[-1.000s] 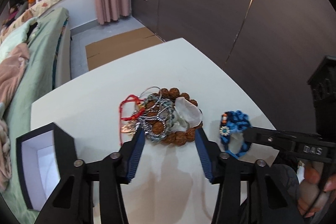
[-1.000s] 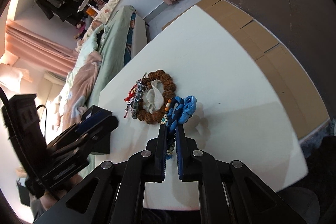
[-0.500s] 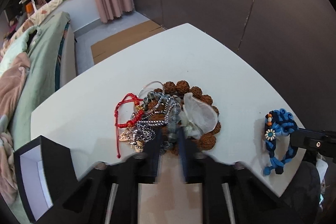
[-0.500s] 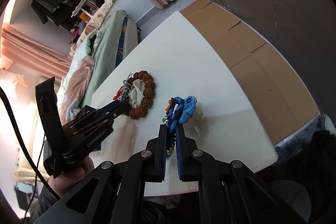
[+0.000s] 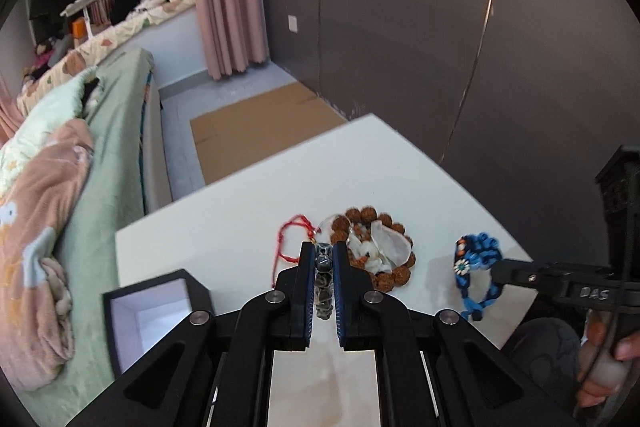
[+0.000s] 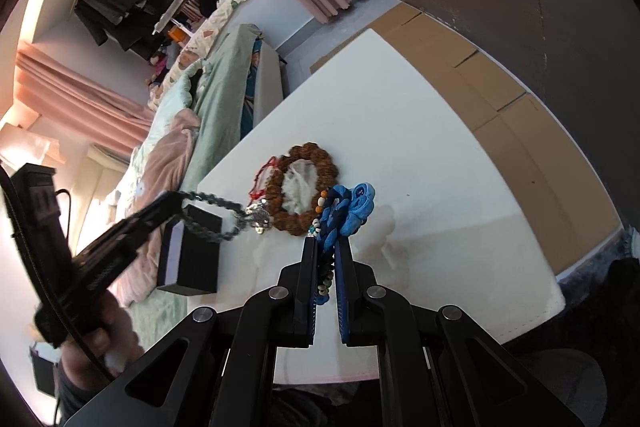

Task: Organize jewelry
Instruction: 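Grasp the dark beaded bracelet with the left gripper while the right gripper holds the blue bracelet, then carry both bracelets over the black box and open both grippers to drop them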

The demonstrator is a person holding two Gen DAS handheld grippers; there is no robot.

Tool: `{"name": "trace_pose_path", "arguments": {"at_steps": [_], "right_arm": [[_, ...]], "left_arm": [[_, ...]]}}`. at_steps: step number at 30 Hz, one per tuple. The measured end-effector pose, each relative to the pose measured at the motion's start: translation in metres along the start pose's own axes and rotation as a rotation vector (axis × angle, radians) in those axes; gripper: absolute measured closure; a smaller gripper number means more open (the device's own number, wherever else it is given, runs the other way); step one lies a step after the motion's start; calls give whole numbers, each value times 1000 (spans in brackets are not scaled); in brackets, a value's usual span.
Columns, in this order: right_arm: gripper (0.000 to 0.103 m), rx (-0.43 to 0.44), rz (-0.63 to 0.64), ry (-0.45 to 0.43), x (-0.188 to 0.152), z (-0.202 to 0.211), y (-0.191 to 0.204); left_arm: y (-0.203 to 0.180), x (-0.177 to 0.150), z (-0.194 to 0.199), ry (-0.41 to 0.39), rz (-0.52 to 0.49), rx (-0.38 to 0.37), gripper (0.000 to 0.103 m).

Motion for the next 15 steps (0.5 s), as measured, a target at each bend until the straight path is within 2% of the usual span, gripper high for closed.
{"name": "trace_pose_path", "arguments": {"at_steps": [7, 15], "right_arm": [[93, 24, 24, -11, -2, 5, 23], [93, 40, 72, -16, -4, 3, 55]], "left_arm": [[7, 13, 42, -81, 7, -4, 94], [30, 12, 71, -129, 41, 18, 94]]}}
Point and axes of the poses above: each gripper's, at about its wrist camera, not at the fingertips, and z roughly against the way its jaws point, y to its left, x to its top, the point moved 10 cm from there along -z, roughly the way its jaws point, and after that the axes turned 9 degrees about -x, right-handed, at the moved point
